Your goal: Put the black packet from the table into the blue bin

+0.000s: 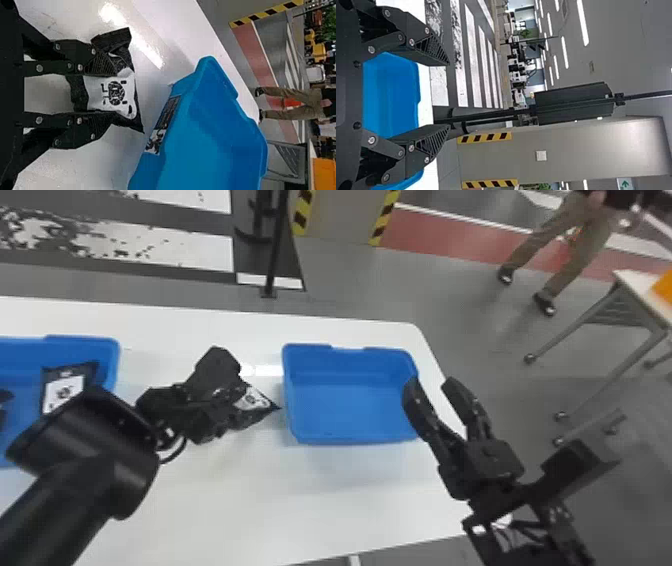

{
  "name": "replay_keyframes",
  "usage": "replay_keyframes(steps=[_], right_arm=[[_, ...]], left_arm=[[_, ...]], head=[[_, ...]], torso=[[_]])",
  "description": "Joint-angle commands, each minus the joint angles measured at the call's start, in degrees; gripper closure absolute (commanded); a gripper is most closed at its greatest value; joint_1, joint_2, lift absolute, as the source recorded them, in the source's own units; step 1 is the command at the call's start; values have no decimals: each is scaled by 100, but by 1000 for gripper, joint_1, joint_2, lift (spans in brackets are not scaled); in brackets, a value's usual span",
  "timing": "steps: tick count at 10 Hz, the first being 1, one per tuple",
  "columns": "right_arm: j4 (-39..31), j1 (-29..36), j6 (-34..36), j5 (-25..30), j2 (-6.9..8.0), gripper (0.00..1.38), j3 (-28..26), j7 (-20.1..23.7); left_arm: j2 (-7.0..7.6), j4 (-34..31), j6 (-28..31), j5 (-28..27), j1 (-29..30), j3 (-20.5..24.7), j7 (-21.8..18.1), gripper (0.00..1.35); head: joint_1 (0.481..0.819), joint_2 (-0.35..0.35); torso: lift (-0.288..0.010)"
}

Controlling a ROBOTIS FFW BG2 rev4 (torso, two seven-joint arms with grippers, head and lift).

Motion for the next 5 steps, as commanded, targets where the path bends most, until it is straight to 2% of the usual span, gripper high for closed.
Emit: replay_keyframes(steps=[1, 3, 4, 5], right_arm=[[15, 0, 0, 0, 5, 509, 11, 0], [1, 29, 0, 0, 5, 509, 11, 0], [-13, 43, 0, -12, 5, 509, 11, 0], [-41, 85, 0, 0, 5, 509, 11, 0]], left_arm=[[8, -9, -311, -2, 2, 51, -74, 1214], [17, -24, -691, -2, 16, 359, -232, 1214], [114, -277, -789, 21, 72, 462, -320, 1214], [263, -825, -677, 78, 269, 565, -364, 1214]], head=[[695, -350], [695, -350], [695, -350], [695, -350]], torso=[[-110], [-110], [-110], [-110]])
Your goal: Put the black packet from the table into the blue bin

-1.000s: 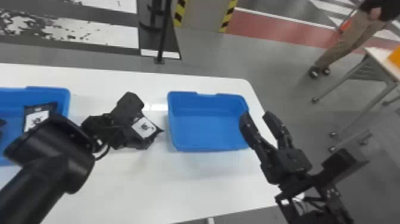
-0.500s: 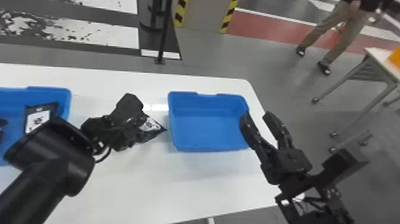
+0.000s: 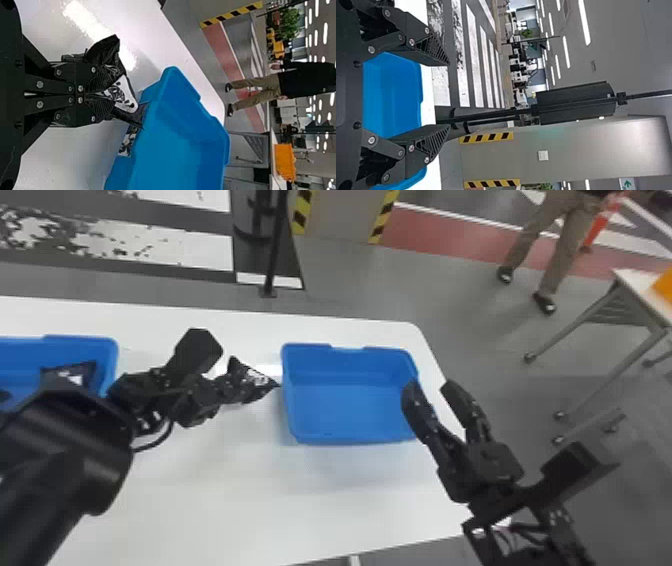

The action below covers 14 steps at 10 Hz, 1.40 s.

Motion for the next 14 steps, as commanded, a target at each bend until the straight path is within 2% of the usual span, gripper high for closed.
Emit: replay_keyframes(steps=[1, 3, 5, 6, 7, 8, 9, 10, 11, 12, 14], right_arm=[[-30, 35, 0, 7, 5, 509, 0, 0], [-58, 63, 0, 7, 5, 509, 0, 0], [-87, 77, 0, 7, 5, 509, -12, 0], [-115, 105, 0, -16, 5, 509, -35, 0], [-129, 119, 0, -16, 5, 509, -35, 0], [-115, 105, 0, -16, 5, 509, -35, 0], [-115, 105, 0, -4, 5, 509, -35, 0], [-115, 91, 0, -16, 5, 509, -35, 0], [-115, 77, 0, -16, 5, 509, -35, 0], [-115, 105, 0, -16, 5, 509, -35, 0], [-143, 119, 0, -27, 5, 509, -35, -9]], left_arm=[[205, -844, 127, 76, 346, 321, -89, 1214], [407, -2081, 352, -84, 1078, 1212, -186, 1214], [433, -2911, 507, -369, 1767, 2412, -274, 1214], [433, -3094, 563, -449, 1978, 2846, -291, 1214], [415, -3164, 647, -449, 2118, 3166, -291, 1214], [389, -3178, 703, -449, 2174, 3303, -291, 1207], [372, -3178, 703, -403, 2189, 3269, -300, 1116], [328, -3178, 872, -403, 2189, 3246, -300, 811], [310, -3178, 943, -403, 2217, 3258, -309, 305], [310, -3192, 886, -369, 2273, 3280, -353, 53], [240, -3417, 647, -255, 2470, 3498, -362, 170]], head=[[695, -350], [695, -332], [695, -236], [695, -168], [695, -132], [695, -70], [695, -33], [695, -22], [695, -23], [695, -25], [695, -25]], torso=[[-110], [-110], [-110], [-110], [-110], [-110], [-110], [-110], [-110], [-110], [-110]])
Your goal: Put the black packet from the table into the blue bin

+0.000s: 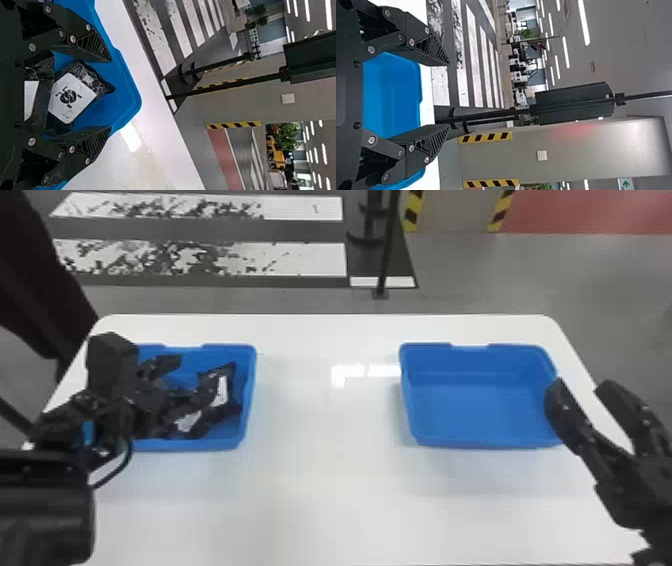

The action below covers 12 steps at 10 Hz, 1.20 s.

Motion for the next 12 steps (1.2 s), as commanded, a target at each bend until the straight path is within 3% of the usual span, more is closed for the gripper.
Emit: replay_keyframes(steps=[1, 3, 5, 8, 10, 12], right_arm=[[-11, 2, 0, 11, 5, 509, 0, -3], [-25, -12, 0, 11, 5, 509, 0, -3], [-39, 2, 0, -1, 5, 509, 0, -3], [-67, 86, 0, -47, 5, 509, 0, -3], [-95, 157, 0, -69, 5, 509, 0, -11], [-124, 185, 0, -69, 5, 509, 0, -11]], left_arm=[[-155, -333, -237, 96, 286, 360, 6, 183], [-410, -910, -519, 519, 905, 932, 155, 190], [-612, -1472, -1264, 1193, 1791, 1194, 727, 194], [-656, -1838, -2839, 2907, 3141, 977, 1861, 196], [-656, -2119, -3444, 3238, 3647, 954, 2291, 196], [-647, -2260, -3500, 3295, 3830, 863, 2405, 196]], head=[[695, -20], [695, 8], [695, 56], [695, 73], [695, 84], [695, 92]], torso=[[-110], [-110], [-110], [-110], [-110], [-110]])
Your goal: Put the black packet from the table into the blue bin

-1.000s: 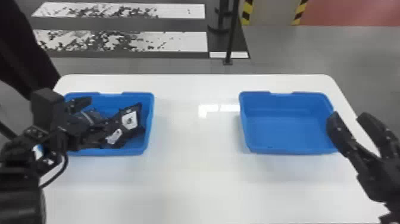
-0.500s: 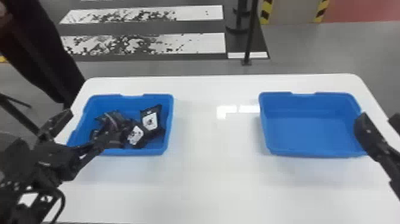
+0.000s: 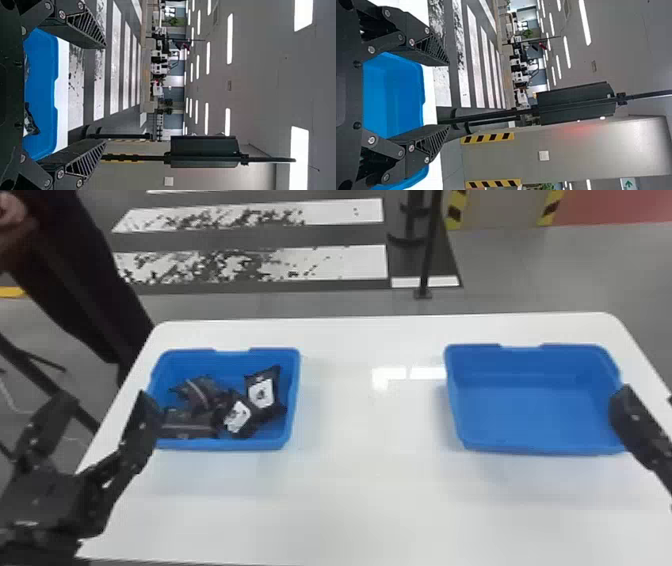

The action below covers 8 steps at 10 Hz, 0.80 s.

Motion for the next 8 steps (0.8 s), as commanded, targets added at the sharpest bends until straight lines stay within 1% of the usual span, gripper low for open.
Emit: replay_keyframes(steps=[1, 3, 4, 8], right_arm=[[-6, -3, 0, 0, 5, 509, 0, 1], [8, -3, 0, 0, 5, 509, 0, 1], [8, -17, 0, 0, 5, 509, 11, 1], [8, -3, 0, 0, 5, 509, 0, 1]], left_arm=[[20, -24, 43, 48, 20, -41, 3, 196], [108, -24, 15, 94, -8, -121, 3, 196], [134, -24, 100, 140, -8, -156, 3, 194], [143, -24, 142, 162, -8, -201, 3, 196]], head=[[695, 89], [695, 82], [695, 77], [695, 64]], torso=[[-110], [-110], [-110], [-110]])
